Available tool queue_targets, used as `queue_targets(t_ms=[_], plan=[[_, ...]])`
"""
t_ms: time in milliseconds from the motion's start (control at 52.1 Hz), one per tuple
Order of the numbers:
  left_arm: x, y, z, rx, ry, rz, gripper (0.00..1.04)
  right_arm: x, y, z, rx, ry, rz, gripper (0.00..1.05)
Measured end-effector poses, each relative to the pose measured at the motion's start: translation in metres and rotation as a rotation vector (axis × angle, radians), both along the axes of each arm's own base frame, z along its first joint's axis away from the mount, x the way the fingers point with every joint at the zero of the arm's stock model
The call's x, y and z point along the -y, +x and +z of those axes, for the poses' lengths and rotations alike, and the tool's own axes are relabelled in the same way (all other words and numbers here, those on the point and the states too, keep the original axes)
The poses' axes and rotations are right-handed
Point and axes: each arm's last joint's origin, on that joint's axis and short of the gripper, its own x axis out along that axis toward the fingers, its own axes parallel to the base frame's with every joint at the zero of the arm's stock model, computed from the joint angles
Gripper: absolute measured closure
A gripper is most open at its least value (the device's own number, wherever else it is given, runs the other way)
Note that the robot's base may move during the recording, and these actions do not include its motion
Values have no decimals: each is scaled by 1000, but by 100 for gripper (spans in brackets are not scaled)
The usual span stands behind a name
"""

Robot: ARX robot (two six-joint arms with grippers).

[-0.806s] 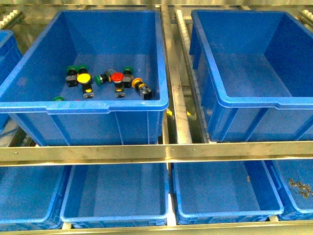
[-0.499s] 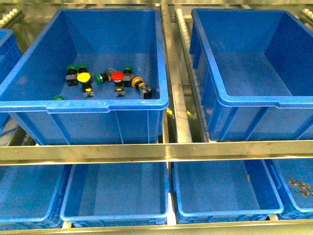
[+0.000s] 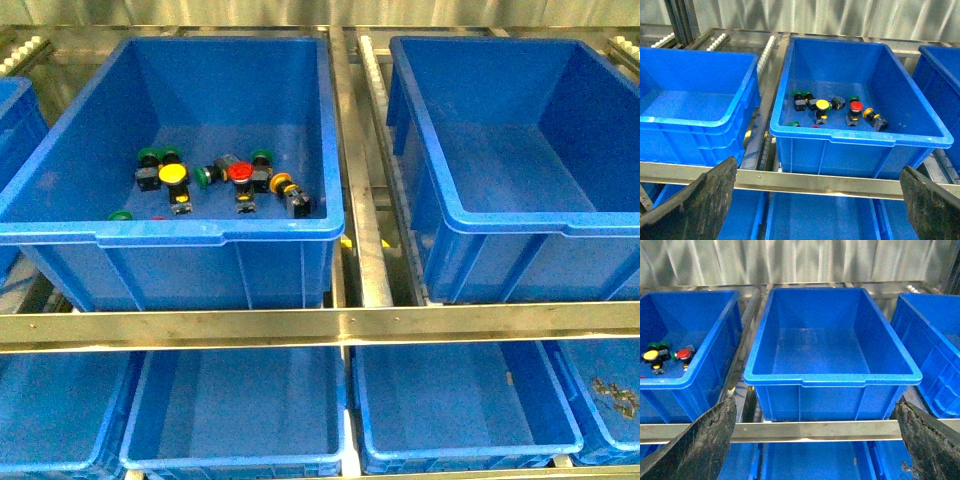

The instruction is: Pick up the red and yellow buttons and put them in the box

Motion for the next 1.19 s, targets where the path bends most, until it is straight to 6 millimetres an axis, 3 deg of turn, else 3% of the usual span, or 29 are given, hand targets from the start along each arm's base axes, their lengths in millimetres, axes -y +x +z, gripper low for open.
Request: queue_targets(t_ms=[538, 614, 787, 864, 1037, 1191], plan=[[0, 0, 0, -1, -3, 5, 8, 0, 0, 0, 0, 0, 0, 7], [-2, 4, -2, -129, -104, 233, 8, 0, 0, 0, 0, 0, -3, 7], [0, 30, 51, -34, -164, 226, 8, 0, 0, 0, 0, 0, 0, 7], [6, 47, 66, -35, -154, 208, 8, 0, 0, 0, 0, 0, 0, 7], [23, 81, 84, -22, -126, 165, 8, 0, 0, 0, 0, 0, 0, 7], [45, 108, 88, -28, -57, 114, 8, 0, 0, 0, 0, 0, 0, 7]])
